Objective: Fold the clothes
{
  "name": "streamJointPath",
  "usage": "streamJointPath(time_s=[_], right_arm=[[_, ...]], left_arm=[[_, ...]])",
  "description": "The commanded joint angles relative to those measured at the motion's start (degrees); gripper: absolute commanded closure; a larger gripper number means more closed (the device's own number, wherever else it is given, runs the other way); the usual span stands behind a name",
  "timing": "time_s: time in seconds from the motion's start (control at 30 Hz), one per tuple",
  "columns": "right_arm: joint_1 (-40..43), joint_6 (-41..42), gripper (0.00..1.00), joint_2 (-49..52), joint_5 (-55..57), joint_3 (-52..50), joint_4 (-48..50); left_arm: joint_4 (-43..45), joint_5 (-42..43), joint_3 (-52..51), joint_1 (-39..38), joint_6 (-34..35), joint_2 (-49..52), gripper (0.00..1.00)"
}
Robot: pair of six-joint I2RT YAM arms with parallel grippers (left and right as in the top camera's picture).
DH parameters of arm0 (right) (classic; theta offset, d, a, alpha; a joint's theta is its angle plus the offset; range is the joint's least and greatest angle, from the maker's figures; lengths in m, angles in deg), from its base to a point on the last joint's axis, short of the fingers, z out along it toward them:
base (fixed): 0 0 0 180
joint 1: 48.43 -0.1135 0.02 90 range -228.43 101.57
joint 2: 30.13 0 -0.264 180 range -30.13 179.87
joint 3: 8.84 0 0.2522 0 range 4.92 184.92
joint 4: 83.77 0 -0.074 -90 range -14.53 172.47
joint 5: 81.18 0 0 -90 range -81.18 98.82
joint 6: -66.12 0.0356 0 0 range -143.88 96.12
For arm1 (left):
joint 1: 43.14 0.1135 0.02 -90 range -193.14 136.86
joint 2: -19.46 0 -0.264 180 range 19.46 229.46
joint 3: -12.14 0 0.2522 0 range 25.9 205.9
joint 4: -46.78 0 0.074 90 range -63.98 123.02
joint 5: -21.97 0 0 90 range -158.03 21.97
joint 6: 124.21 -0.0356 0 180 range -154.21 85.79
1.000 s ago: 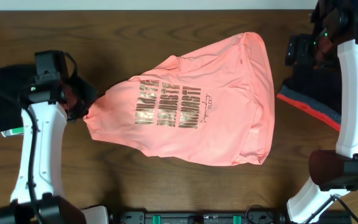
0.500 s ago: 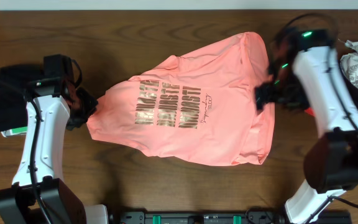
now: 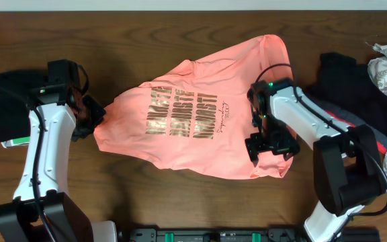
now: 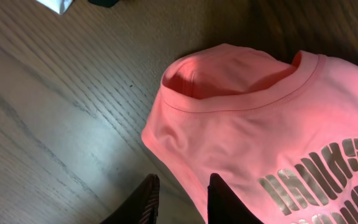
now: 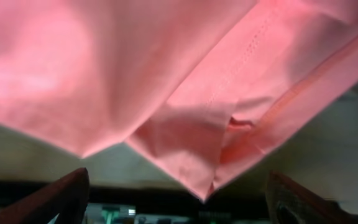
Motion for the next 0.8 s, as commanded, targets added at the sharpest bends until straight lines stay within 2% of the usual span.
streamJointPath(time_s=[0.0,0.37,0.6,0.77], right_arm=[[-0.2,2.1,0.13,-3.9,1.2,-3.5,2.3],[-0.2,5.7,0.32,-8.8,2.1,-8.9,4.7],[-0.2,7.1,0.32,-9.6,2.1,-10.7,3.2],[-0.2,8.0,0.35,-9.6,0.3,-13.6,6.0]], left_arm=[[0.0,-1.1,-0.5,0.1,-1.6,0.3,0.73],[0.2,-1.1,-0.5,0.1,-1.6,0.3,0.73],[0.2,-1.1,-0.5,0.1,-1.6,0.3,0.73],[0.2,-1.1,-0.5,0.1,-1.6,0.3,0.73]])
